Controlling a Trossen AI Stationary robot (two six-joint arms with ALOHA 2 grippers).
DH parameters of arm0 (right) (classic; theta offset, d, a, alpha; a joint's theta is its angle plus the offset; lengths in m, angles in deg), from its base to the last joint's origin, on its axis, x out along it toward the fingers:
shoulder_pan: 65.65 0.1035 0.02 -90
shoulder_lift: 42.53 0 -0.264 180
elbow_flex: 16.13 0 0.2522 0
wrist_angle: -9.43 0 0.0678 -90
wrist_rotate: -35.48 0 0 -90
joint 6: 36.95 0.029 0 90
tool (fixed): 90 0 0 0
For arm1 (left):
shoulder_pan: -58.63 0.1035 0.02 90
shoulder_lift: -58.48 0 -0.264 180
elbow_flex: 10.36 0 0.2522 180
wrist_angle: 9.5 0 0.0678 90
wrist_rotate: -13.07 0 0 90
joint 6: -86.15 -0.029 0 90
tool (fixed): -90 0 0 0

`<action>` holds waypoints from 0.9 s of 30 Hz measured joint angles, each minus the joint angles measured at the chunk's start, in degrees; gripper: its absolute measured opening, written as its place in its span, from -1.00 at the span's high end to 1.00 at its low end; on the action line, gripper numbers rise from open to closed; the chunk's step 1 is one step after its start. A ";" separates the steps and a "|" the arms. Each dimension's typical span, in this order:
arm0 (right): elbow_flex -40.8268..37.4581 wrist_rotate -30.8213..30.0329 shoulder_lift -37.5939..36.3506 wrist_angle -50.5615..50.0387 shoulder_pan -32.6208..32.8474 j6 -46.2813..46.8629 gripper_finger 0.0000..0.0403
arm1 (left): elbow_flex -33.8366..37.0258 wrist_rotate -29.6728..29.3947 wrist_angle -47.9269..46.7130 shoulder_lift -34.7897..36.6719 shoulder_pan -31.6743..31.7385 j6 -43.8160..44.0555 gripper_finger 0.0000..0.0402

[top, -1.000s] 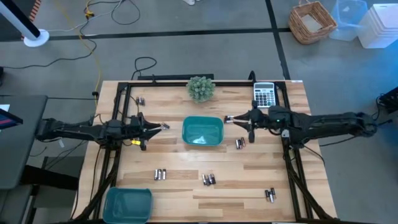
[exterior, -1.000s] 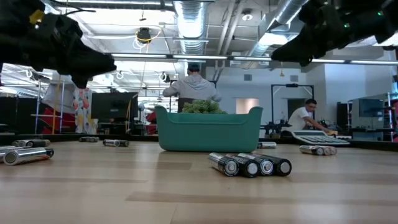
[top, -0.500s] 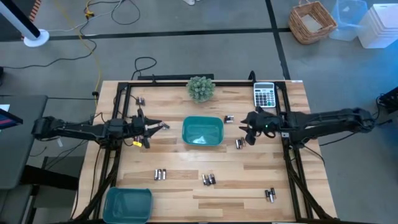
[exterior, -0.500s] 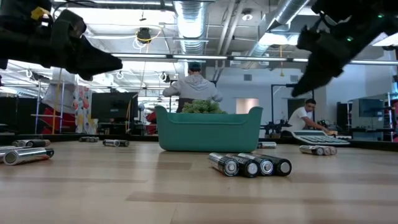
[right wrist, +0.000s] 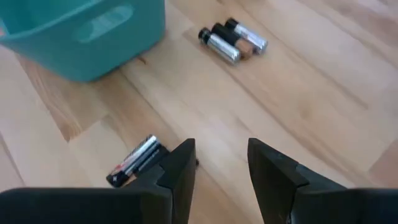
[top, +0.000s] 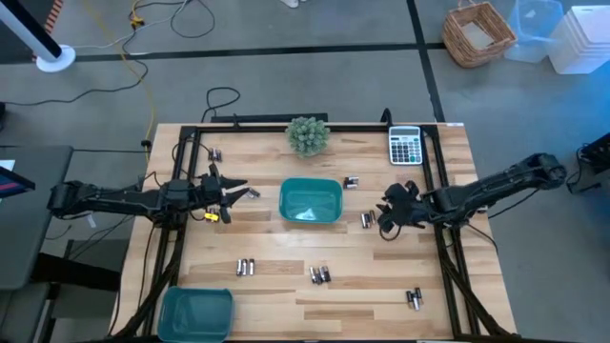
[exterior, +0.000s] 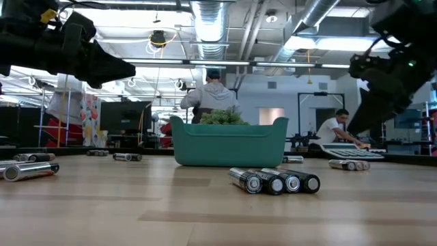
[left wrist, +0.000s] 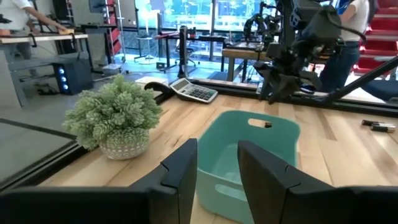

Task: Sort batteries
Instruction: Put the black battery into the green bin

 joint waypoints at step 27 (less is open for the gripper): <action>-3.50 -3.80 20.76 15.77 7.50 10.12 0.06 | -0.11 0.00 -0.17 0.00 0.00 -0.02 0.44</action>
